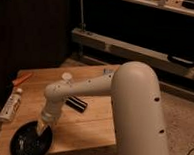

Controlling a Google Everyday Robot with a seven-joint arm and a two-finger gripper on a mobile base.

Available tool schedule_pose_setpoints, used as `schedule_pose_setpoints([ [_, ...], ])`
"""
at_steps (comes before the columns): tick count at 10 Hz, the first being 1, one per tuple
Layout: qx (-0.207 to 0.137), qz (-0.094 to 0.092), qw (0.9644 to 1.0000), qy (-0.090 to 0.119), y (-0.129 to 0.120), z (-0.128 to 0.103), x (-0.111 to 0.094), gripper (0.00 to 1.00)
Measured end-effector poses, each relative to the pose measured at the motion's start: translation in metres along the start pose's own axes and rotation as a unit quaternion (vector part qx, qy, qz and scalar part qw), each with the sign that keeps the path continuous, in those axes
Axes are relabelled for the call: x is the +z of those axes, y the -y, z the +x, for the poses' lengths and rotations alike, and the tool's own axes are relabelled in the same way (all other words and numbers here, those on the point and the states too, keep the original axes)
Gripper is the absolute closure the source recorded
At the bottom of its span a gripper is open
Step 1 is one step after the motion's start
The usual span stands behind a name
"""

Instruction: Pick up the ceramic bowl

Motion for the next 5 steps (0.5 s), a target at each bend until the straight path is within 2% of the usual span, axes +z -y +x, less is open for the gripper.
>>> schedule_pose_setpoints([
  [3, 0.016, 0.004, 0.9998, -0.012, 0.0039, -0.0001, 0.003, 0.93],
  [4, 0.027, 0.002, 0.9996, -0.013, 0.0073, -0.0003, 0.0034, 0.99],
  [5, 0.035, -0.002, 0.9993, -0.011, 0.0107, 0.0006, 0.0008, 1.0],
])
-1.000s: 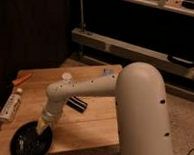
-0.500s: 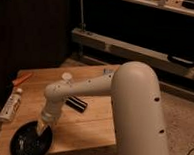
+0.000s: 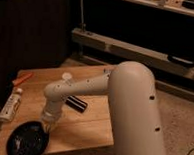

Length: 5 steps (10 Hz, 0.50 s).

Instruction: Pick up the ceramic bowl

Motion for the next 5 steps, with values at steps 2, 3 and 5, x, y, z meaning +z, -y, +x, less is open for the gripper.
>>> schedule_pose_setpoints([
  [2, 0.016, -0.027, 0.9991, 0.027, 0.016, 0.005, -0.028, 1.0],
  [3, 0.017, -0.035, 0.9984, 0.042, 0.019, 0.006, -0.047, 1.0],
  [5, 0.004, -0.042, 0.9968, 0.068, 0.004, 0.013, -0.09, 1.0],
])
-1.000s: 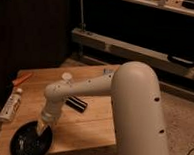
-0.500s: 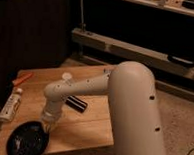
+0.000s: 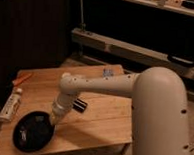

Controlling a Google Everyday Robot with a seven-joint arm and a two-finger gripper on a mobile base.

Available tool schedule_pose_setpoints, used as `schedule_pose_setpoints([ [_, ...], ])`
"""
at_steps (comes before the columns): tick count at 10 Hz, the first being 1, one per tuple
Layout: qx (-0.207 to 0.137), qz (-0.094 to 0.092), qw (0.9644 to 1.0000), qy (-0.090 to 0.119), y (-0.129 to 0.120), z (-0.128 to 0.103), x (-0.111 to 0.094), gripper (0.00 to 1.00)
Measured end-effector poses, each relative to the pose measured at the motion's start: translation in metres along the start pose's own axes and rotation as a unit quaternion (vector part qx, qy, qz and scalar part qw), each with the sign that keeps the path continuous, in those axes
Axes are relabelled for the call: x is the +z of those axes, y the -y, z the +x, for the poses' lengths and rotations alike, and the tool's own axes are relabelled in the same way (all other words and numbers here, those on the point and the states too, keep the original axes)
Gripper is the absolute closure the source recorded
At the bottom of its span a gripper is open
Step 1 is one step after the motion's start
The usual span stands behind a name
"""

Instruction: Pick up the ceramic bowl

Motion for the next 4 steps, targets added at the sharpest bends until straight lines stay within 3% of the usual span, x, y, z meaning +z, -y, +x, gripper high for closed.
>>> schedule_pose_setpoints([
  [3, -0.062, -0.017, 0.9977, 0.02, -0.057, 0.004, -0.047, 1.0],
  [4, -0.095, -0.028, 0.9945, 0.031, -0.083, 0.007, -0.064, 1.0],
])
